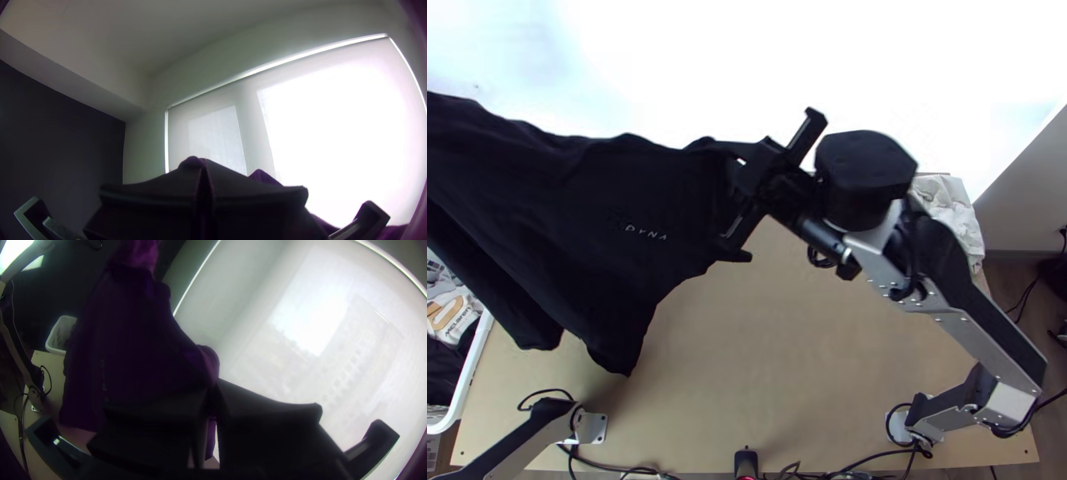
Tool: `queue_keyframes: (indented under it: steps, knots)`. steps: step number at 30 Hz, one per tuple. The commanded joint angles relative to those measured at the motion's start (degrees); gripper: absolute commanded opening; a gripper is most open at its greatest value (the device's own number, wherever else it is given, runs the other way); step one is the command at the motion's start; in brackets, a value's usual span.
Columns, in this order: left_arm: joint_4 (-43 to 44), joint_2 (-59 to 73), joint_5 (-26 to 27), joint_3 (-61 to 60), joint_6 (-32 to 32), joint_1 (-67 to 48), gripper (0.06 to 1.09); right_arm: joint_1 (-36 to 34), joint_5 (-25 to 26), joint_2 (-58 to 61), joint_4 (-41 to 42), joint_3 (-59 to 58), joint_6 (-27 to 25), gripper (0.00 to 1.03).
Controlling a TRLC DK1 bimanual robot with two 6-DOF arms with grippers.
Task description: Fold the t-shirt
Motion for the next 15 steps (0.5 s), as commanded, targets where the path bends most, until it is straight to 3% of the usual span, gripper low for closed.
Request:
queue_keyframes:
  steps: [1,15]
  knots:
    - [9.18,2.12,2.04,-11.6,-3.16,3.68,0.09,1.21,1.37,1.81,-1.43,-4.09,2.75,0.03]
    - [22.89,26.55,4.33,-15.29,-8.09,-7.13,0.09,-12.59,0.84,-13.4,-2.22,-36.69,4.69,0.03]
